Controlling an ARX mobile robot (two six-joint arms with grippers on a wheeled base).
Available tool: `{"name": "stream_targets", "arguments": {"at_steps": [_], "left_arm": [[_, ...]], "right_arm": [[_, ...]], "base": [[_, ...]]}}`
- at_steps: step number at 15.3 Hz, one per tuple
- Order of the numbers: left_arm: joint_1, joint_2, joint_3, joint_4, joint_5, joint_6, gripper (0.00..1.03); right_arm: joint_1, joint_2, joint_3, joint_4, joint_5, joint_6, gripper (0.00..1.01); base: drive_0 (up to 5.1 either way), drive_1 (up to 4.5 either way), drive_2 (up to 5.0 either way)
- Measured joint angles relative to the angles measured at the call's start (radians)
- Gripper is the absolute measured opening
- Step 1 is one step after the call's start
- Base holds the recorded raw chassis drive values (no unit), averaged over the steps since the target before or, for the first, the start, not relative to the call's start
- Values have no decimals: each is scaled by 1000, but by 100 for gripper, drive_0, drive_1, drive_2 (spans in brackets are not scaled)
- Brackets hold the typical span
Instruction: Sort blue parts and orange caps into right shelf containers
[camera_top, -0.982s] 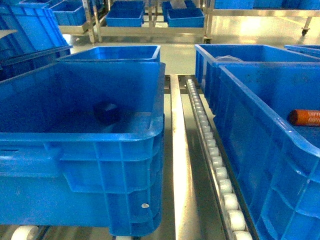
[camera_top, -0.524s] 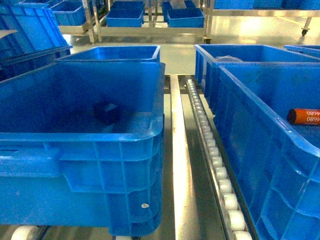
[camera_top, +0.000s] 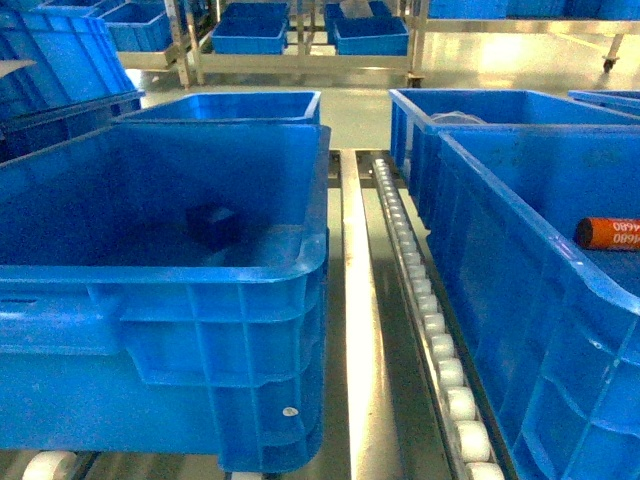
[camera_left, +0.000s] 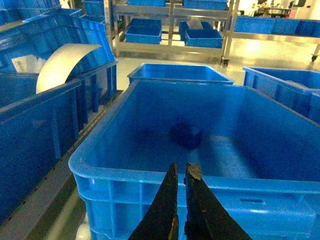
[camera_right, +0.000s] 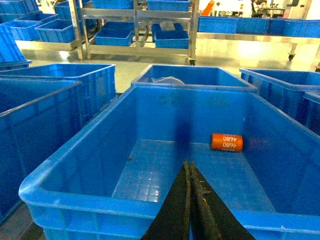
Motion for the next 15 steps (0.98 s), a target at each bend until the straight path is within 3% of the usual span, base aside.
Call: {"name": "stream_targets", "arguments": {"at_steps": [3, 5, 11, 15], "left_arm": [[0, -183, 0, -174, 0, 0, 2], [0, -234, 0, -224, 0, 0, 2], [0, -324, 0, -315, 0, 0, 2], [0, -344, 0, -336, 0, 0, 2]], "right_arm": [[0, -171, 0, -164, 0, 0, 2], [0, -216, 0, -209, 0, 0, 2], [0, -303, 0, -299, 0, 0, 2], [-1, -397, 0, -446, -2, 1, 2]], "base": [[0, 0, 0], [0, 0, 0], [0, 0, 0], [0, 0, 0]]}}
